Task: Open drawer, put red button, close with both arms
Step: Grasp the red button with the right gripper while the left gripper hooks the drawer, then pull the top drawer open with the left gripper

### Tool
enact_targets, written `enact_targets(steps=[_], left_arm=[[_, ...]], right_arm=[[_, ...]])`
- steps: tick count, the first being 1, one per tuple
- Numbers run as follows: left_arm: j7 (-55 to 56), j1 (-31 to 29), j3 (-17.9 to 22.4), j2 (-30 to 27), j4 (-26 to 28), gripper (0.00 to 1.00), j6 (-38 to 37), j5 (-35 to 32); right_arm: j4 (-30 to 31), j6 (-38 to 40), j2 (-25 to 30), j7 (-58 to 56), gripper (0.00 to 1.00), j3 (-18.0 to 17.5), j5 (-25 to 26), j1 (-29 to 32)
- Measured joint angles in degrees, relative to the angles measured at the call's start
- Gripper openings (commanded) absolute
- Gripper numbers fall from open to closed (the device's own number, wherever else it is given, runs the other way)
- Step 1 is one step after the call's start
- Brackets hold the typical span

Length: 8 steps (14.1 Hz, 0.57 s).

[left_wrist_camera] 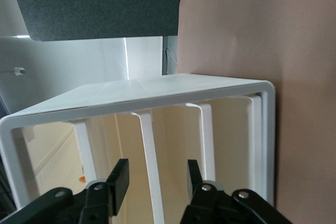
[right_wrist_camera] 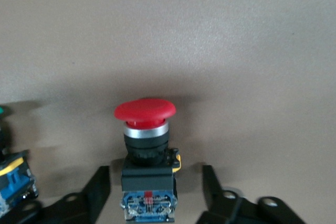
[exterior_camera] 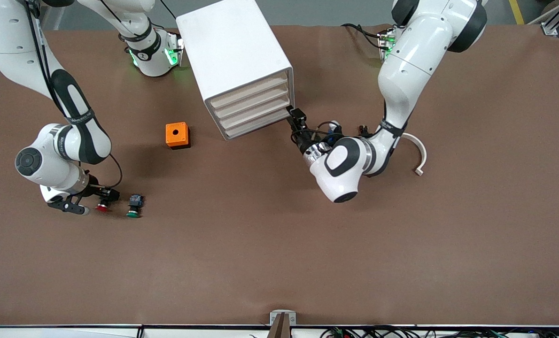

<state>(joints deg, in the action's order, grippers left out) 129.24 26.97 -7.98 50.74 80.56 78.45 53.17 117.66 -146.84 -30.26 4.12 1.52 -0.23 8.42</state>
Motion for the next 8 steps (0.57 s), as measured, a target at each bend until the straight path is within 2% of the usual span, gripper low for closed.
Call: enact_targets(steps=[5, 8], left_arm=[[0.0, 0.92, -3.26, 1.15, 1.84, 0.52, -0.03, 0.01], [0.0, 1.88, -3.63, 1.66, 2.11, 0.52, -0.06, 0.01]], right_arm=[[0.0, 0.16, 0.06, 0.0, 0.0, -0.13, 0.0, 0.0], [-0.1, 0.67, 0.11, 0.0, 0.0, -0.16, 0.0, 0.0]])
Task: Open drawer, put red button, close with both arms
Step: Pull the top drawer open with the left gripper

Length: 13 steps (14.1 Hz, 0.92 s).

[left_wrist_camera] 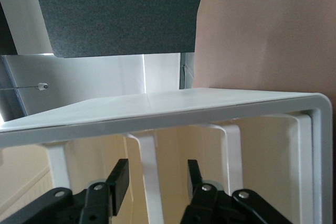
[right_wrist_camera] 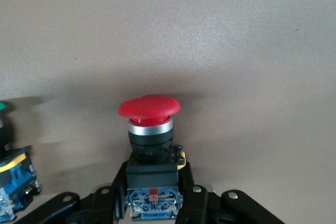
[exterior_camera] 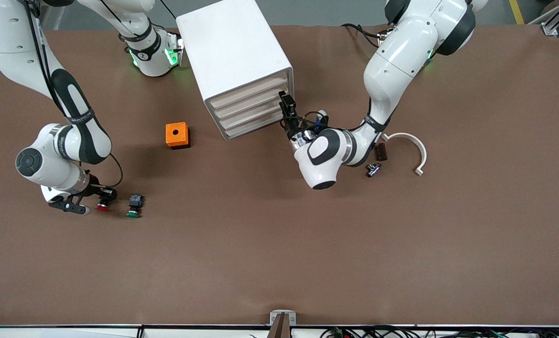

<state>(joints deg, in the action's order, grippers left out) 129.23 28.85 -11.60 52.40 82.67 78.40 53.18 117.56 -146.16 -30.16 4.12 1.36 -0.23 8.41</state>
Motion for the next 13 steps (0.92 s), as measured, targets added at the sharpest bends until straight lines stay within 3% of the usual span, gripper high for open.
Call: enact_targets(steps=[6, 8, 11, 13], left_arm=[[0.0, 2.6, -0.11, 0.29, 0.0, 0.41, -0.01, 0.23], [-0.1, 2.93, -0.12, 0.29, 0.0, 0.33, -0.01, 0.26], [-0.43, 3.09, -0.13, 0.29, 0.0, 0.13, -0.01, 0.26], [-0.57, 3.15, -0.16, 0.28, -0.01, 0.07, -0.13, 0.36]], right_arm=[[-0.1, 0.35, 0.07, 0.0, 0.0, -0.07, -0.02, -0.01], [-0.11, 0.37, 0.07, 0.0, 0.0, -0.07, -0.03, -0.01], [-0.13, 0.39, 0.07, 0.0, 0.0, -0.07, -0.03, -0.01], [-0.14, 0.4, 0.07, 0.0, 0.0, -0.08, -0.03, -0.01]])
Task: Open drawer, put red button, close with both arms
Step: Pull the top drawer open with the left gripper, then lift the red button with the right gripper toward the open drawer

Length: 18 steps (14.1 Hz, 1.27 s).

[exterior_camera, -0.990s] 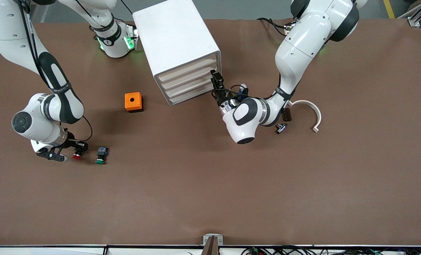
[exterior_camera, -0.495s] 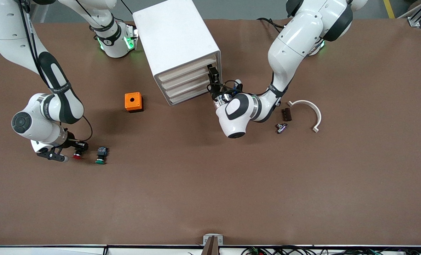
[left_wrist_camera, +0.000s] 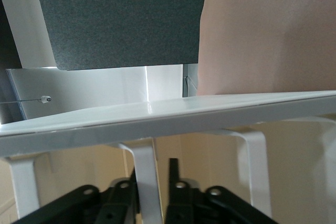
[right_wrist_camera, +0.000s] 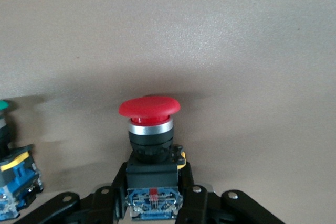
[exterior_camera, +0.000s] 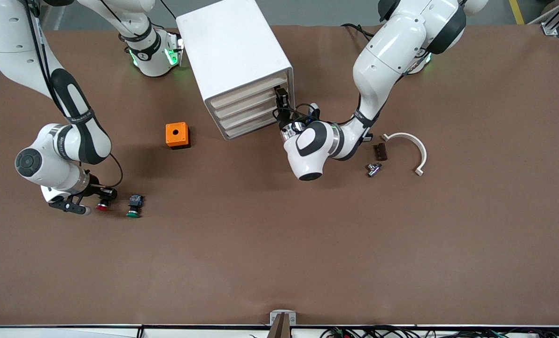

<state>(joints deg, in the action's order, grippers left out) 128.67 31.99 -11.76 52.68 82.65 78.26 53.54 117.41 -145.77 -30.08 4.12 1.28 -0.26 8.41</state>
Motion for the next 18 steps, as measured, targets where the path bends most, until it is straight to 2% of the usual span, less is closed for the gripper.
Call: enact_targets(steps=[9, 15, 18], left_arm=[[-0.36, -0.75, 0.1, 0.01, -0.05, 0.1, -0.62, 0.33], [-0.99, -6.47, 0.43, 0.01, -0.49, 0.11, -0.54, 0.34], [-1.09, -8.89, 0.55, 0.01, -0.98, 0.11, -0.29, 0.34]], right_arm=[[-0.03, 0.02, 0.0, 0.0, 0.0, -0.02, 0.0, 0.0], [-0.22, 0.16, 0.0, 0.0, 0.0, -0.02, 0.0, 0.0], [-4.78, 7.95, 0.11, 0.01, 0.0, -0.08, -0.24, -0.02]])
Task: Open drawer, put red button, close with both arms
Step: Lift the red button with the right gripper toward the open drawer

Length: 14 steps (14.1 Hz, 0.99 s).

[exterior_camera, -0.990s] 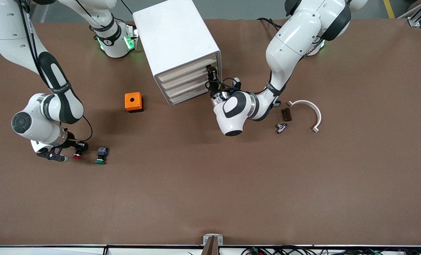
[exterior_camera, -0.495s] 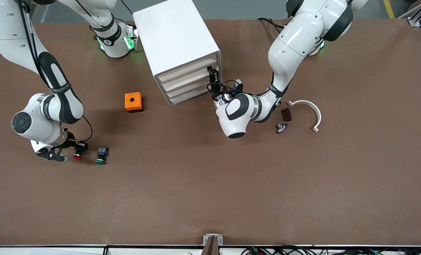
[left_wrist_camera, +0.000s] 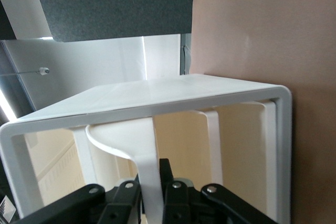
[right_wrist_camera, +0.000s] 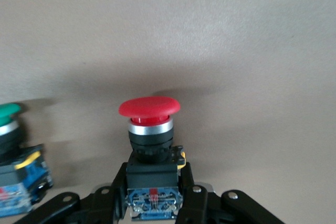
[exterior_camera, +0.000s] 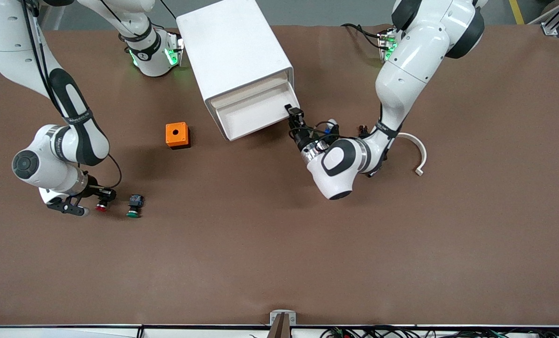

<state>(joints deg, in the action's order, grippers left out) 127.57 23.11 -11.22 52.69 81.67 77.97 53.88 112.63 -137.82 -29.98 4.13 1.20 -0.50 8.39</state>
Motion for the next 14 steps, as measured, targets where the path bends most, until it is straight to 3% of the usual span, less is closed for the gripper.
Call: enact_targets(steps=[4, 6, 8, 9, 10, 14], left_arm=[[-0.06, -2.15, 0.14, 0.0, -0.57, 0.11, 0.32, 0.0], [-0.19, -3.0, 0.16, 0.0, -0.6, 0.17, 0.35, 0.0], [-0.99, -3.47, 0.16, 0.0, -0.62, 0.44, 0.35, 0.0], [-1.55, -3.62, 0.19, 0.0, -0.62, 0.85, 0.37, 0.0], [-1.93, -3.7, 0.23, 0.0, -0.61, 1.0, 0.52, 0.0], [-5.73, -3.79, 0.29, 0.0, -0.7, 1.0, 1.87, 0.0]], right_arm=[[-11.26, 17.75, 1.58, 0.16, 0.0, -0.57, -6.76, -0.36], [-14.21, 22.31, 3.19, 3.94, 0.0, -0.8, -7.8, -1.79], [-15.11, 25.84, 5.88, 12.37, 0.0, -1.06, -7.97, -5.52], [-15.23, 27.24, 7.45, 17.2, 0.0, -1.19, -8.02, -8.17], [-15.33, 28.41, 9.04, 22.05, 0.0, -1.32, -8.1, -10.96], [-15.54, 29.82, 14.54, 39.62, 0.0, -1.59, -8.54, -21.64]])
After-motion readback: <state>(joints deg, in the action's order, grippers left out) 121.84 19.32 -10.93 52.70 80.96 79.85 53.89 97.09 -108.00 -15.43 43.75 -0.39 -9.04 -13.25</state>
